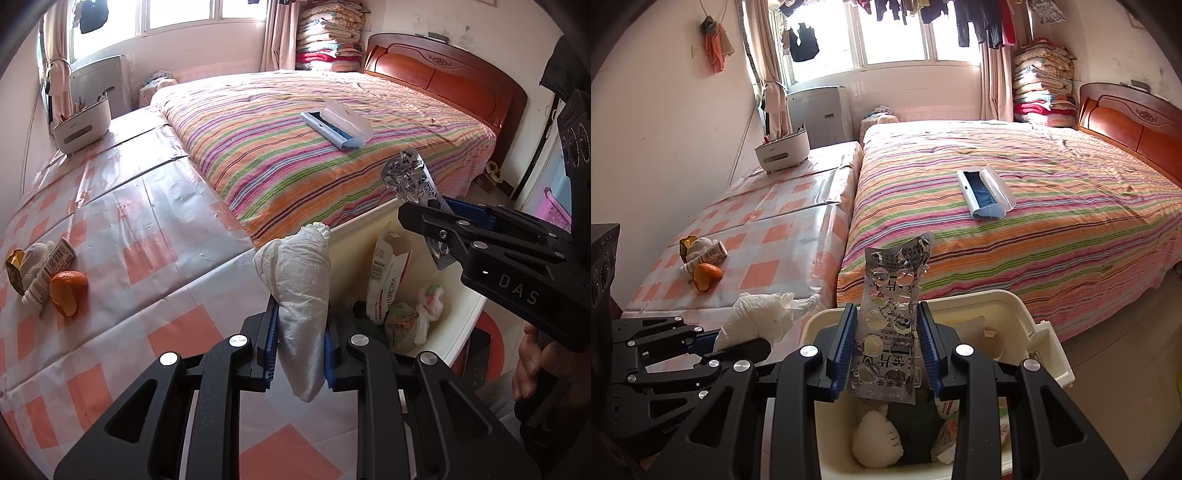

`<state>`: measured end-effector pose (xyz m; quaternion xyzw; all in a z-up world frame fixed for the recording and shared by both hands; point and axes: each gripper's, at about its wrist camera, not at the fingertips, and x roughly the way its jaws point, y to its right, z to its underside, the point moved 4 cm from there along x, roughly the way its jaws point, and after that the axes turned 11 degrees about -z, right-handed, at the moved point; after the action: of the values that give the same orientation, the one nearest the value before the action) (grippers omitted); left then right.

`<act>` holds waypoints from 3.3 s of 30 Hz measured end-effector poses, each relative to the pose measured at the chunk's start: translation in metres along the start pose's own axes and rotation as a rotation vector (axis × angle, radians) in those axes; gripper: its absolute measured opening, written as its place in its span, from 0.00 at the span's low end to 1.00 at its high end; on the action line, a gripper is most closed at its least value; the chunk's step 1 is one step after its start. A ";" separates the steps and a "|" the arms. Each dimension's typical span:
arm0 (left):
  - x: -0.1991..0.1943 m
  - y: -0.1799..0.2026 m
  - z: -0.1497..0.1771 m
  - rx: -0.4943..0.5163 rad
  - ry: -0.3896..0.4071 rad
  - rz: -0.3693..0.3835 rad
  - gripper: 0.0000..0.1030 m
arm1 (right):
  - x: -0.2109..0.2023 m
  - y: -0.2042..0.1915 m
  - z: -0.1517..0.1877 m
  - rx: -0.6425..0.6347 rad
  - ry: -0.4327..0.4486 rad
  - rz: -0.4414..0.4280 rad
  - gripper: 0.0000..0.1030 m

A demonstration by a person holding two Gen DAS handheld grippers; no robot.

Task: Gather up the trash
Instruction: 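Carry the blister pack and white tissue with both grippers over the cream bin, then open both grippers to drop the blister pack and tissue into the bin, then move both grippers back to the table toward the orange peel and wrapper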

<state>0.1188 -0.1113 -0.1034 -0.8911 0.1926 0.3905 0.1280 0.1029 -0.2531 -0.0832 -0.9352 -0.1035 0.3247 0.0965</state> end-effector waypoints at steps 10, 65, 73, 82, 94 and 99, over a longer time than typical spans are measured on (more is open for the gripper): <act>0.011 0.019 -0.002 0.011 -0.016 0.023 0.18 | -0.011 0.024 0.006 0.061 0.015 0.034 0.32; 0.009 0.047 -0.009 0.081 0.057 -0.016 0.81 | -0.044 0.050 -0.004 0.196 0.192 0.038 0.52; 0.009 0.035 -0.009 0.056 0.044 -0.030 0.82 | -0.041 0.043 -0.005 0.189 0.189 0.027 0.52; 0.002 0.016 -0.013 0.024 0.050 -0.061 0.82 | -0.032 0.032 -0.008 0.181 0.179 0.013 0.52; -0.020 -0.063 -0.022 -0.141 0.105 -0.238 0.82 | -0.005 -0.010 -0.017 0.134 0.142 -0.045 0.52; -0.027 -0.110 -0.018 -0.217 0.104 -0.305 0.85 | 0.015 -0.037 -0.019 0.093 0.104 -0.078 0.52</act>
<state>0.1625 -0.0133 -0.0626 -0.9375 0.0185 0.3386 0.0787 0.1216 -0.2163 -0.0683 -0.9406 -0.1193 0.2761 0.1579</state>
